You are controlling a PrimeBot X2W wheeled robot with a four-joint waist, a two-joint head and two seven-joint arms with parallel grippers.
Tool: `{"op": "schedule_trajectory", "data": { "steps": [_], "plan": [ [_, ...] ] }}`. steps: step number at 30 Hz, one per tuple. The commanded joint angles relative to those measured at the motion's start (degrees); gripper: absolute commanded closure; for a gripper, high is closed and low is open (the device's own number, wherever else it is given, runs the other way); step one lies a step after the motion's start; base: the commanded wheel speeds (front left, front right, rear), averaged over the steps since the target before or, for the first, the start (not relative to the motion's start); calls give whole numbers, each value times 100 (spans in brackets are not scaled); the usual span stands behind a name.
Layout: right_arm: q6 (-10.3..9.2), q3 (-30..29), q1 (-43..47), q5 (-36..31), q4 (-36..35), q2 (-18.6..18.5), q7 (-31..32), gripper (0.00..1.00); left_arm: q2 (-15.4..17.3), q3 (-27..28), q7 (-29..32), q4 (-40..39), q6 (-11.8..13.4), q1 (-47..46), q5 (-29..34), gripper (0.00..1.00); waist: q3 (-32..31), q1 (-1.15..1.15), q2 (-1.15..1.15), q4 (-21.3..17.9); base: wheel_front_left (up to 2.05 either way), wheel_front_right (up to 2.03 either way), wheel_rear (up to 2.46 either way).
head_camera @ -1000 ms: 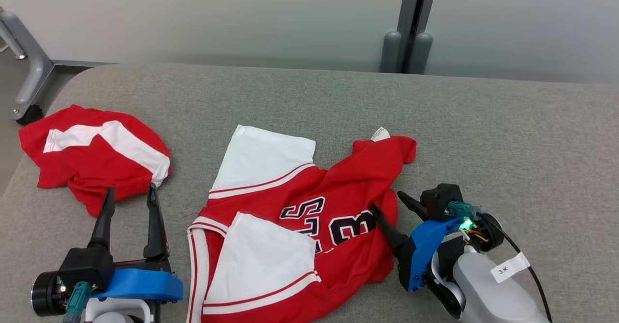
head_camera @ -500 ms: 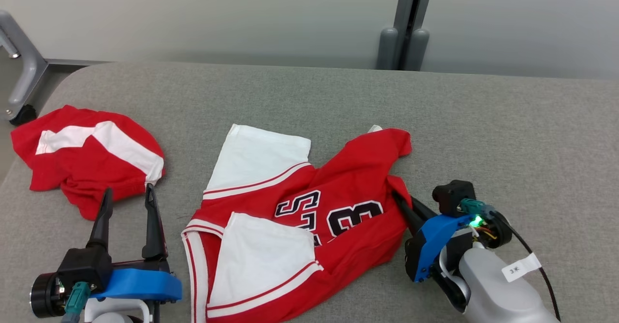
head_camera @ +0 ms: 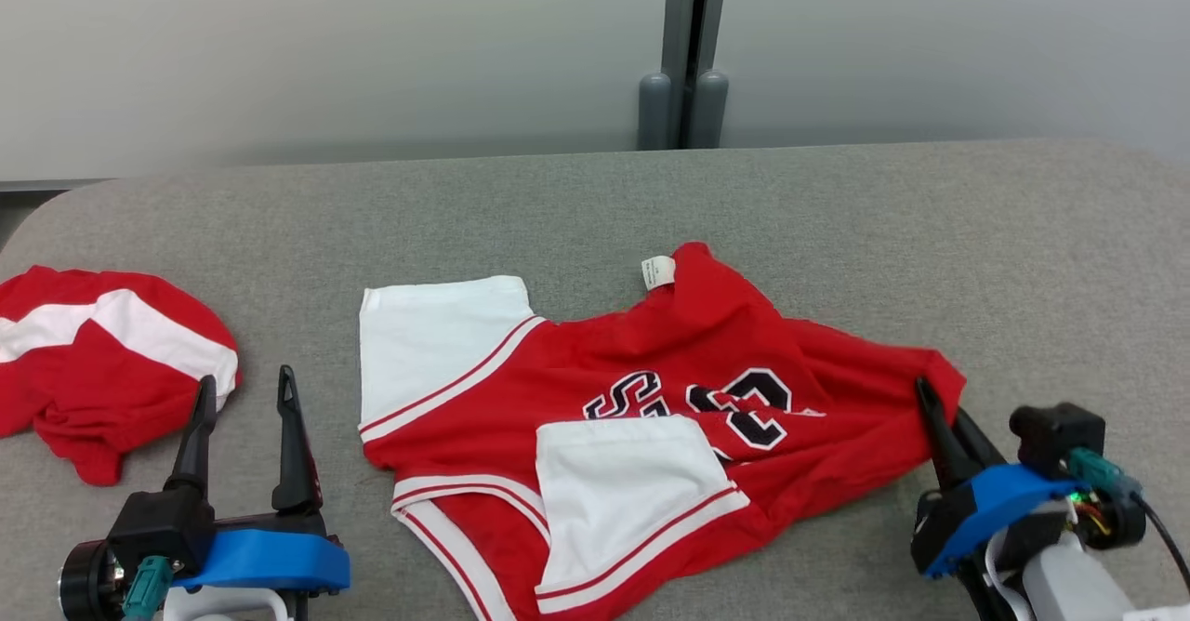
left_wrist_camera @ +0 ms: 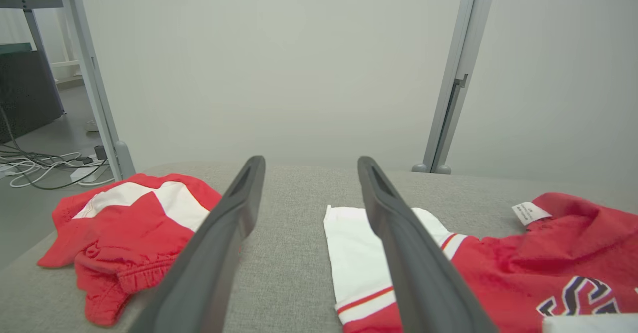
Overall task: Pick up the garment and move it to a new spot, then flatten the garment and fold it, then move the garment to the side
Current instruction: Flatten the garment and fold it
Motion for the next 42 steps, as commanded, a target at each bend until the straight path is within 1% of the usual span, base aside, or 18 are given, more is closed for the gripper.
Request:
{"op": "schedule_trajectory", "data": {
  "steps": [1, 5, 6, 7, 8, 9, 14, 17, 22, 25, 30, 33, 38, 40, 41, 42],
  "plan": [
    [1, -155, 335, -111, -244, 89, 129, 100, -6, -21, -15, -38, 26, 39, -22, 0, -1, 0, 0, -47, 0, 0, 0],
    [1, -629, 1144, -348, -1162, 320, 698, 100, -5, -50, -15, -75, 53, 21, -43, 0, 57, 0, 0, -146, 0, 0, 0],
    [1, -710, 1317, -396, -1376, 377, 833, 95, -6, -55, -15, -69, 49, 0, -37, 0, 69, 0, 0, -162, 0, 0, 0],
    [1, -786, 1462, -444, -1598, 435, 957, 73, -6, -50, -15, -65, 43, -28, -32, 0, 84, 0, 0, -175, 0, 0, 0],
    [1, -857, 1569, -489, -1798, 480, 1061, 43, -6, -45, -15, -57, 33, -55, -26, 0, 95, 0, 0, -184, 0, 0, 0],
    [1, -933, 1660, -527, -1988, 528, 1149, 0, -6, -38, -15, -50, 22, -75, -18, 0, 105, 0, 0, -194, 0, 0, 0],
    [1, -1189, 1907, -724, -2727, 660, 1427, 0, -7, -30, -15, -22, -4, -147, 28, 0, 117, 0, 0, -188, 0, 0, 0],
    [1, -1387, 1853, -884, -3066, 698, 1432, 0, -7, -31, -15, -22, -29, -133, 58, 0, 100, 0, 0, -145, 0, 0, 0],
    [1, -1562, 1541, -1176, -3516, 723, 1177, 0, -7, -11, -15, 8, -47, -115, 83, 0, 55, 0, 0, -60, 0, 0, 0],
    [1, -1403, 1353, -1257, -3614, 751, 982, 0, -7, 3, -15, 20, -54, -103, 100, 0, 21, 0, 0, -10, 0, 0, 0],
    [1, -1038, 1019, -1293, -3549, 765, 525, 0, -7, 16, -15, -6, -61, -70, 131, 0, -4, 0, 0, 36, 0, 0, 0],
    [1, -812, 884, -1303, -3358, 777, 301, 0, -6, 28, -15, -19, -66, -62, 157, 0, -5, 0, 0, 49, 0, 0, 0],
    [1, -494, 780, -1214, -2830, 778, 241, 0, 25, 41, -15, 30, -90, -114, 167, 0, 2, 0, 0, 66, 0, 0, 0],
    [1, -420, 773, -1230, -2593, 778, 278, 0, 24, 33, -15, 48, -97, -129, 187, 0, -5, 0, 0, 70, 0, 0, 0],
    [1, -420, 773, -1230, -2593, 778, 278, 0, 24, 33, -15, 48, -97, -129, 187, 0, -5, 0, 0, 70, 0, 0, 0],
    [1, -372, 734, -1200, -2404, 777, 253, 0, 22, 8, -15, 65, -99, -129, 209, 0, -12, 0, 0, 69, 0, 0, 0]
  ]
}}
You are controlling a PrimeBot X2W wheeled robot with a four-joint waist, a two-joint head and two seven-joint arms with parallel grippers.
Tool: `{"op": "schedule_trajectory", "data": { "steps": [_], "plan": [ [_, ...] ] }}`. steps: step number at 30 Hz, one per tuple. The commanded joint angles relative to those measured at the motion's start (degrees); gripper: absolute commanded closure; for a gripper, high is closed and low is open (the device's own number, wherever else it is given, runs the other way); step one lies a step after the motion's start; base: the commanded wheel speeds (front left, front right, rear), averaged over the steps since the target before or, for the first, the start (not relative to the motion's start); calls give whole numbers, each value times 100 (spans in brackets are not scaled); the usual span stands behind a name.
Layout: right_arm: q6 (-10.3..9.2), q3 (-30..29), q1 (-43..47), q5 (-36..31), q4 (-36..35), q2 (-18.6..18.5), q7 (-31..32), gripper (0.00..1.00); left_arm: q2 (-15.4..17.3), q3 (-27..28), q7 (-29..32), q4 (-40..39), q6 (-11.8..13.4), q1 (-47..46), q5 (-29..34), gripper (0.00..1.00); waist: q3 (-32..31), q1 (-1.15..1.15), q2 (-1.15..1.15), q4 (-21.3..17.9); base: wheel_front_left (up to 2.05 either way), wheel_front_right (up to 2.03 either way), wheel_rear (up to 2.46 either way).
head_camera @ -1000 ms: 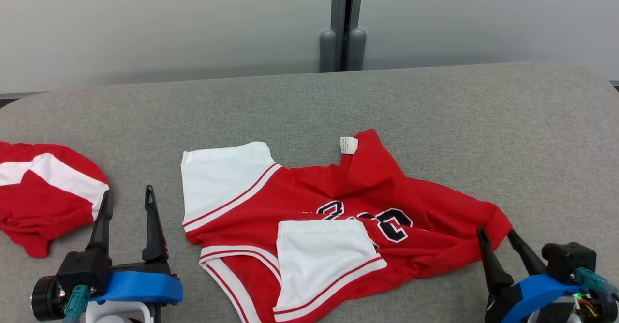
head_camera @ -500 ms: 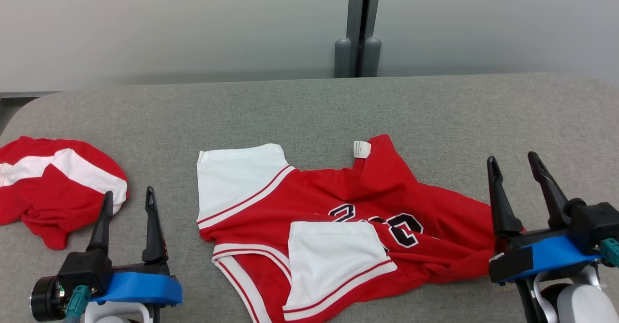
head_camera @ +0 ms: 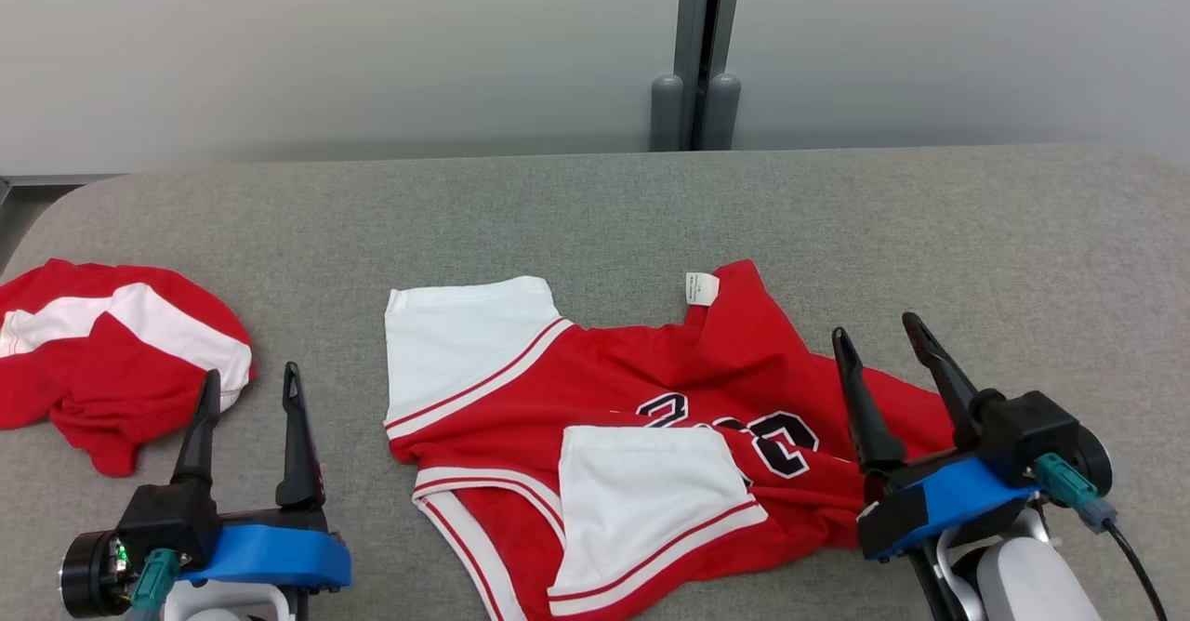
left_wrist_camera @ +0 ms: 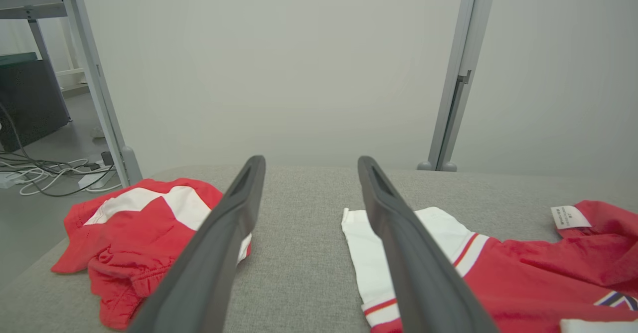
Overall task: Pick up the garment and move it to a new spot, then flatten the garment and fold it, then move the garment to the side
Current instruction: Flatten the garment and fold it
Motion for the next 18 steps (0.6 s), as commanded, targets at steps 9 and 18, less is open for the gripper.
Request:
{"op": "schedule_trajectory", "data": {
  "steps": [9, 18],
  "plan": [
    [1, 69, -231, 30, 388, -3, -107, 0, 32, -228, -15, 161, -51, -174, 159, 0, -61, 0, 0, -80, 0, 0, 0],
    [1, 155, -229, 60, 418, -3, -129, 0, 146, -541, 89, 988, -136, -480, 148, 0, -24, 0, 0, -167, 0, 0, 0]
  ]
}}
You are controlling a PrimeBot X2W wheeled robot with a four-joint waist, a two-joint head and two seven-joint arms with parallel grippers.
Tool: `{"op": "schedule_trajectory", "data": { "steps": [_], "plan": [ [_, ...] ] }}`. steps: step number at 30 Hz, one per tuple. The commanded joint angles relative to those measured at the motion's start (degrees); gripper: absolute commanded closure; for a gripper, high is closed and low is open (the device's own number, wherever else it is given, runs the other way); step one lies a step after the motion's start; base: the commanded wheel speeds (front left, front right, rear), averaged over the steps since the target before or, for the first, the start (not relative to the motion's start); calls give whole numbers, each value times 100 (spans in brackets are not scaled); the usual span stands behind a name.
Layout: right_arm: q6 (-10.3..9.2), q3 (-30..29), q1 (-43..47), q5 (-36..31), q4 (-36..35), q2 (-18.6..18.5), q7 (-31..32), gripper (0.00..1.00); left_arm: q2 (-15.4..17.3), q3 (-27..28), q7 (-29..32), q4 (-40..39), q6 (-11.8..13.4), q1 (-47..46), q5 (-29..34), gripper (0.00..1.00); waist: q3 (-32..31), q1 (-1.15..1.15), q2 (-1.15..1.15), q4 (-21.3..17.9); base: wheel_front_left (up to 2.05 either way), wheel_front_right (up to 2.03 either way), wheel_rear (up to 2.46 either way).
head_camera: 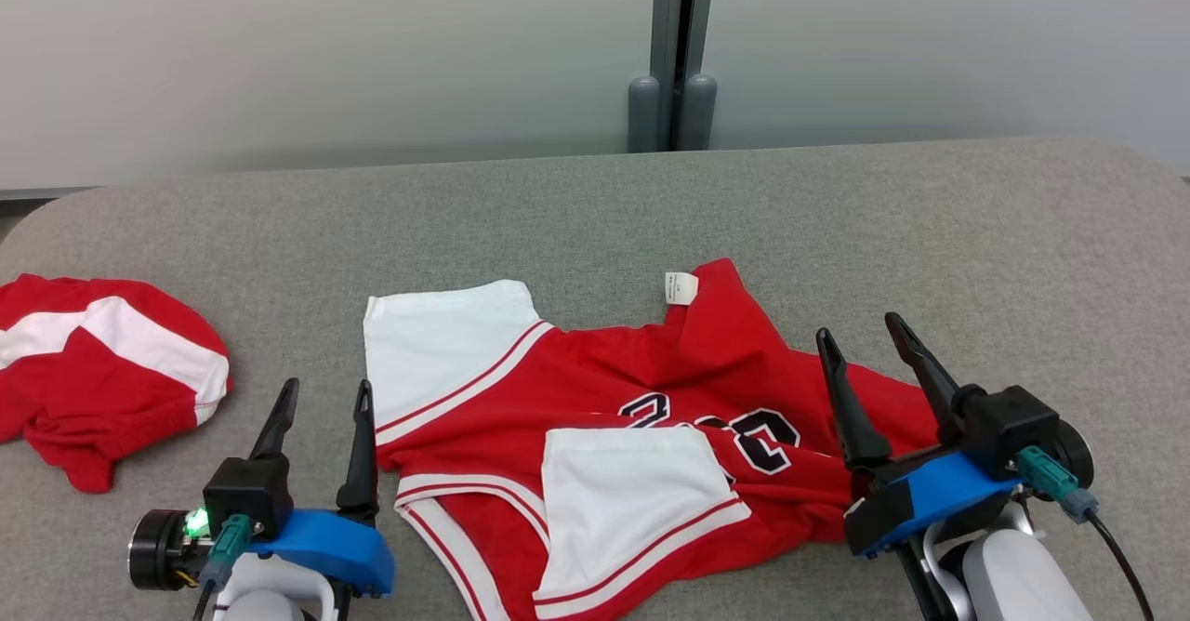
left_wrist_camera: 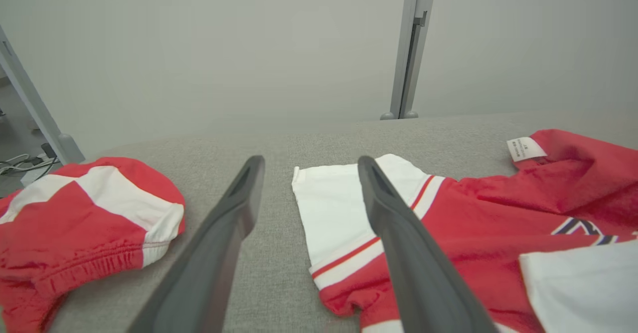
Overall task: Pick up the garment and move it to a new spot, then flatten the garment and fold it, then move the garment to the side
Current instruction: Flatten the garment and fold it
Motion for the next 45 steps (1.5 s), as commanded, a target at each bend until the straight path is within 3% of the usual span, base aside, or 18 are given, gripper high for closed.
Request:
{"op": "schedule_trajectory", "data": {
  "steps": [1, 22, 23, 26, 45],
  "plan": [
    [1, 3, -56, 19, -10, -4, -22, 0, 41, -45, 17, 63, -34, -94, -27, 0, 19, 0, 0, -11, 0, 0, 0],
    [1, -62, -204, 21, 7, -4, -73, 0, 47, -1103, 930, 1780, -106, -492, -678, 0, 354, 0, 0, -85, 0, 0, 0],
    [1, -58, -215, 27, 13, -4, -77, 0, 56, -1175, 952, 1828, -107, -524, -735, 4, 360, 0, 0, -89, 0, 0, 0],
    [1, -17, -238, 49, 15, -4, -92, 0, 108, -1347, 889, 1953, -107, -667, -857, 100, 371, 0, 0, -119, 0, 0, 0],
    [1, -124, -466, -10, -96, -5, -162, 0, 1058, -1149, 135, 2122, 31, -2589, -949, 100, 908, 0, 0, -471, 0, 0, 0]
  ]
}}
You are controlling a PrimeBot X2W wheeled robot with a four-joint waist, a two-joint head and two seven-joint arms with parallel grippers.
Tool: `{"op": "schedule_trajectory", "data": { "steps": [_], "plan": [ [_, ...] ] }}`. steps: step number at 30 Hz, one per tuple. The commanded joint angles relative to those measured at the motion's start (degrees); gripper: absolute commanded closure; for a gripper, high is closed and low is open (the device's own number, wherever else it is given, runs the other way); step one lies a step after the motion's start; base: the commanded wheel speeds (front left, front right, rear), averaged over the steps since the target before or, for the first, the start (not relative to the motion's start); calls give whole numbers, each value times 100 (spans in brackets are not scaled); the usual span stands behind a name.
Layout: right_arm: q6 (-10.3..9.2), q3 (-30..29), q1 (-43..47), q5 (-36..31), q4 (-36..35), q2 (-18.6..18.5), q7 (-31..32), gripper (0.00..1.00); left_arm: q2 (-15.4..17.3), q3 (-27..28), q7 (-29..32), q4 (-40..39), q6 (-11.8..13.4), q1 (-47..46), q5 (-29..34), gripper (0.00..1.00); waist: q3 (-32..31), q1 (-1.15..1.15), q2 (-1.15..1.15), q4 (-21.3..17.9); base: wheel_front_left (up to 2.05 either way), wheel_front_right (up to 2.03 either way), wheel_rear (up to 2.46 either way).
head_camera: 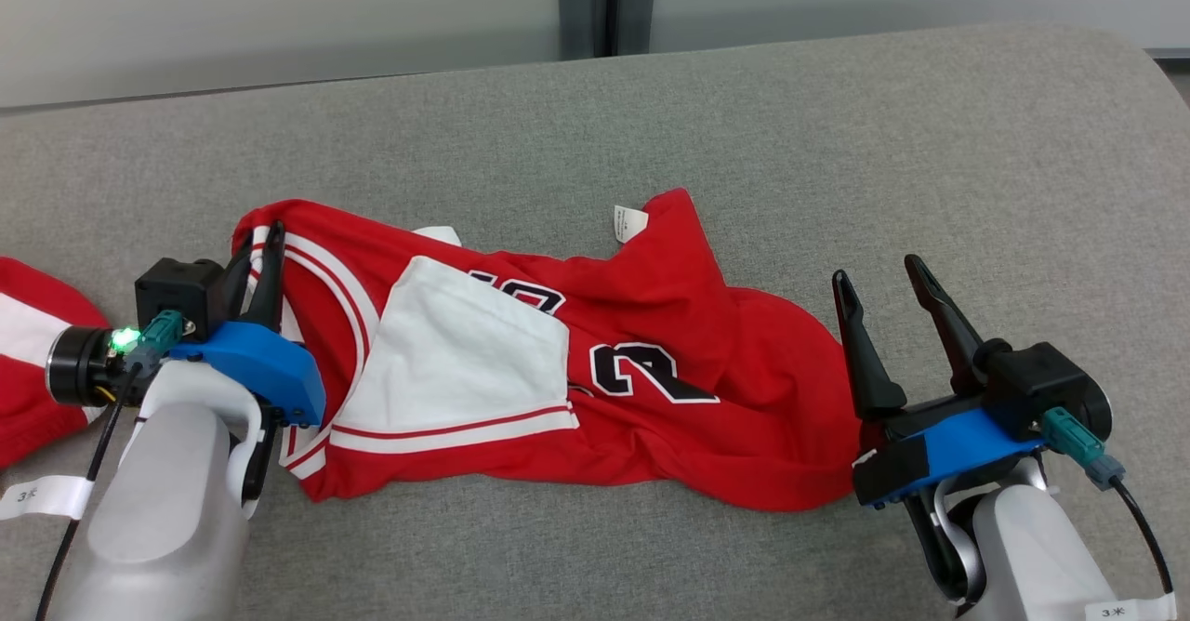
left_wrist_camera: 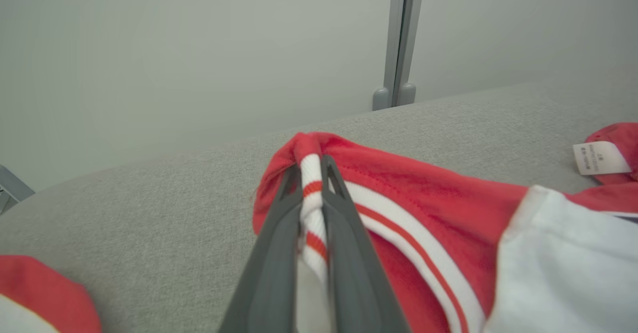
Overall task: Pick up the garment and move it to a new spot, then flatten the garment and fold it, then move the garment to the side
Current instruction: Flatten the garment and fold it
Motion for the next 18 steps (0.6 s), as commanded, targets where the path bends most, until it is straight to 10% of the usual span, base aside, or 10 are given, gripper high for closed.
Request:
{"op": "schedule_trajectory", "data": {
  "steps": [1, 2, 3, 18],
  "plan": [
    [1, 4, -74, -1, -5, -6, -43, 0, 42, 11, -55, 110, 30, -133, -9, 100, 36, 0, 0, -19, 0, 0, 0],
    [1, 9, -89, 8, 5, -6, -47, 0, 54, 24, -92, 190, 46, -170, -21, 73, 58, 0, 0, -34, 0, 0, 0],
    [1, 8, -102, 12, 18, -6, -60, 0, 53, 32, -119, 263, 74, -195, -18, 5, 71, 0, 0, -40, 0, 0, 0],
    [1, -79, 90, 25, 159, -7, -68, 0, -209, 126, -271, -748, 242, 616, 147, 0, -203, 0, 0, 294, 0, 0, 0]
  ]
}}
